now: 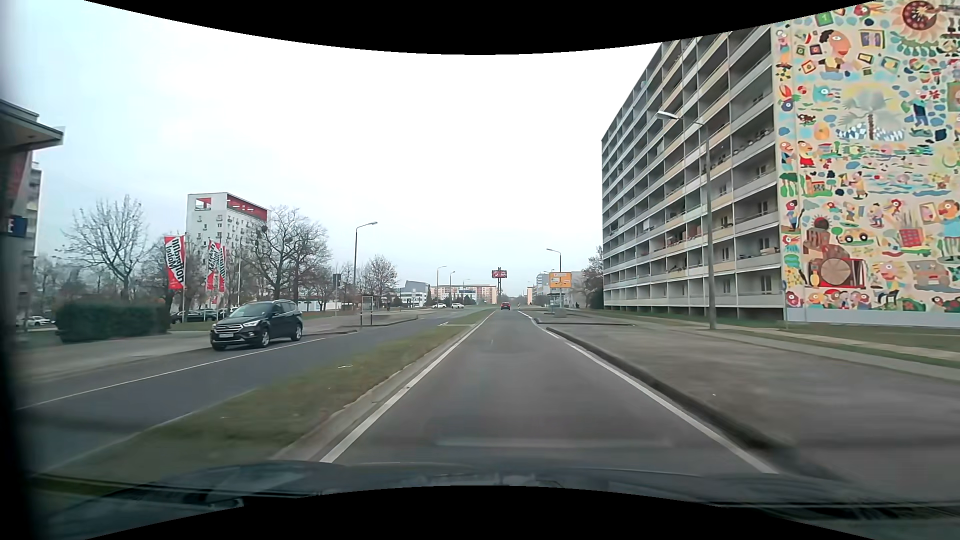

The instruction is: Follow the waypoints while adhering to traffic rules and regulations

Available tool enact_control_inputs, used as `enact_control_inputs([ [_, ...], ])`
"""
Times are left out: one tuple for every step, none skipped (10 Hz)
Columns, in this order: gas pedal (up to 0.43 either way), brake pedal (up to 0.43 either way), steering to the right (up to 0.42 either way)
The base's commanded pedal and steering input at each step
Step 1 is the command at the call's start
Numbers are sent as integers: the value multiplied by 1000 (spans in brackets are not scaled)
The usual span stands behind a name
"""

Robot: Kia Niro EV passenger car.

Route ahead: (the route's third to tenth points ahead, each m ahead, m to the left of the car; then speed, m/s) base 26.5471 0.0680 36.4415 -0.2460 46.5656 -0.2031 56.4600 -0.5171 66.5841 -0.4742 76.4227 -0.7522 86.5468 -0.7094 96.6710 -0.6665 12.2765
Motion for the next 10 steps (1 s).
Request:
enact_control_inputs([
  [138, 0, -1],
  [130, 0, 0],
  [130, 0, 0],
  [118, 0, 0],
  [98, 0, 0],
  [87, 0, 0],
  [87, 0, 0],
  [87, 0, -1],
  [87, 0, 0],
  [87, 0, -1],
])
